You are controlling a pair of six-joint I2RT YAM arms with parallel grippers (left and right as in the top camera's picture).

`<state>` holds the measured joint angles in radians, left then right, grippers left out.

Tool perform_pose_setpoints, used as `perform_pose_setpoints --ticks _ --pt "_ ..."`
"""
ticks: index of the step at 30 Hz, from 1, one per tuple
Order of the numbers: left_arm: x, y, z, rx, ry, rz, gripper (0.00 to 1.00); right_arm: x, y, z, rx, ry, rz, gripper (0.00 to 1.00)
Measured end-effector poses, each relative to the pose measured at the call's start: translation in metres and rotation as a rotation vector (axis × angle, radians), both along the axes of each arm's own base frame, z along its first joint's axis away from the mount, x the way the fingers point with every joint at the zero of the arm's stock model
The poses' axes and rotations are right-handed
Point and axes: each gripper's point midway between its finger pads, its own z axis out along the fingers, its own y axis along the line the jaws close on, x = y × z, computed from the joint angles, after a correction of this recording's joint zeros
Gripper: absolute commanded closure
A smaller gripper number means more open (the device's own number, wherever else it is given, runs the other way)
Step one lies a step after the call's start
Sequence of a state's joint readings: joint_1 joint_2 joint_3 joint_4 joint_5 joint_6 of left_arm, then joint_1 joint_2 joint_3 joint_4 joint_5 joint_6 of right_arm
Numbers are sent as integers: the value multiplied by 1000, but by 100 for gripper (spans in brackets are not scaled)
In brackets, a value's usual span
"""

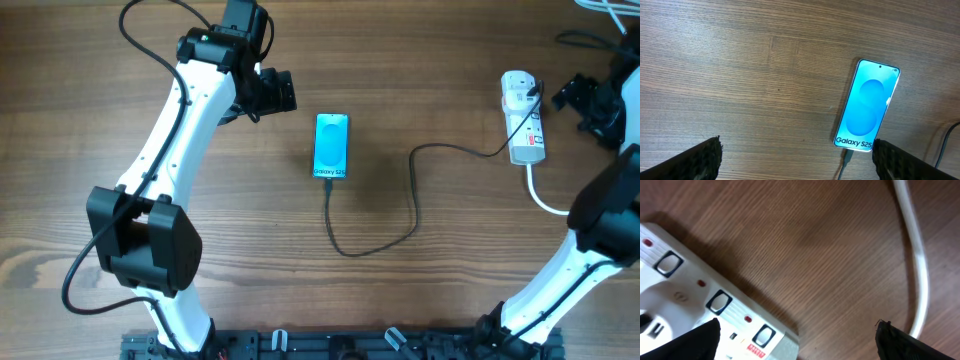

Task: Plug charger to phone and switch on socket
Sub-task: 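Move the right gripper over to the white power strip's switch, then press down the power strip switch with the right gripper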

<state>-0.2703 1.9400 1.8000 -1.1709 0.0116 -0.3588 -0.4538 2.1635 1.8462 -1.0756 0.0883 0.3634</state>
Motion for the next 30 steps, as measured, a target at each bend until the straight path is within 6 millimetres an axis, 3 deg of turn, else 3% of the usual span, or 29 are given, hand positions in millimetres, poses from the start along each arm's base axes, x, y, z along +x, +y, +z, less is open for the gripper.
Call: perform_pose_setpoints --ticks 4,10,17,30 --pt "0 0 0 0 0 0 0 6 7 -19 58 2 52 0" --pt "0 0 0 0 0 0 0 12 10 -28 74 -17 86 0" --pt "0 0 0 0 0 0 0 7 13 -52 84 -15 90 0" --pt "0 0 0 0 0 0 0 20 9 -50 67 -66 94 0"
